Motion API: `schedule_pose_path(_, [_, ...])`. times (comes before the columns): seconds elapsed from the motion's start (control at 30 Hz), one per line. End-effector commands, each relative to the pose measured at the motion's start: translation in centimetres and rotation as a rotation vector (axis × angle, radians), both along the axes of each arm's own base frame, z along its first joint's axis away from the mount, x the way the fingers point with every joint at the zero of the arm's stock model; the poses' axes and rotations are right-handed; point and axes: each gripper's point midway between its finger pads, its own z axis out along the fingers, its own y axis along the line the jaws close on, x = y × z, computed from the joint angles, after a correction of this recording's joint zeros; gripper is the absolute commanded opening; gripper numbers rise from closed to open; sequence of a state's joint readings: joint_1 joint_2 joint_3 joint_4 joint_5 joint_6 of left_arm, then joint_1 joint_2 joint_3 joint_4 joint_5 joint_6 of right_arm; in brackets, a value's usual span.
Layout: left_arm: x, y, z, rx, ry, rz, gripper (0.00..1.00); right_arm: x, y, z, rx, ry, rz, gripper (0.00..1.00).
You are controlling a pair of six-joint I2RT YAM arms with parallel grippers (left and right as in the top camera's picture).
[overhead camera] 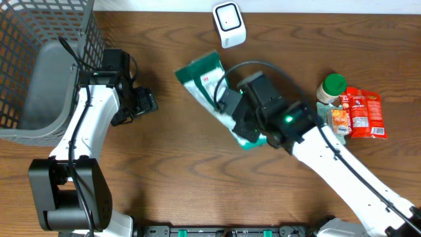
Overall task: Scan the item barcode
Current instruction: 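Raise the glove pack with the right gripper up to the scanner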
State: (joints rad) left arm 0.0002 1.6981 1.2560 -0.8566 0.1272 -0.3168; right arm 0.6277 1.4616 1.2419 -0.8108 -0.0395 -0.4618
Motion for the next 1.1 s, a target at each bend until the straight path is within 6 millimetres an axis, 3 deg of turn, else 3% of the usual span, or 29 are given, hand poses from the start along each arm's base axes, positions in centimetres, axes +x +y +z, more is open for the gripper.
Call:
schedule_pose_path(0.0, [-0.1, 0.5, -0.3, 0.015, 0.012, 0.013, 0.86, 3.4, -1.2, 7.1, -0.072, -0.246, -0.004, 0.01])
schedule_pose_path(0.27, [-0.1, 0.5, -0.3, 0.015, 0.012, 0.013, 0.86, 5.8, -1.7, 15.0, -0.228, -0.519, 0.152, 0.01])
schedule_pose_path(0.57, [-0.1, 0.5, -0.3, 0.015, 0.012, 0.013, 0.86, 11.5, -3.2, 19.1, -0.588, -0.768, 0.127, 0.01])
schedule_pose_path(0.73, [-0.1, 0.5, -0.3, 0.015, 0.012, 0.013, 0.86, 15.4, -1.6, 19.1, -0.732, -0.871, 0.148, 0.01])
schedule_pose_path(1.07, [-0.1, 0.5, -0.3, 0.015, 0.012, 0.013, 0.86, 23.9, 4.4, 13.3, -0.738, -1.041, 0.163, 0.01])
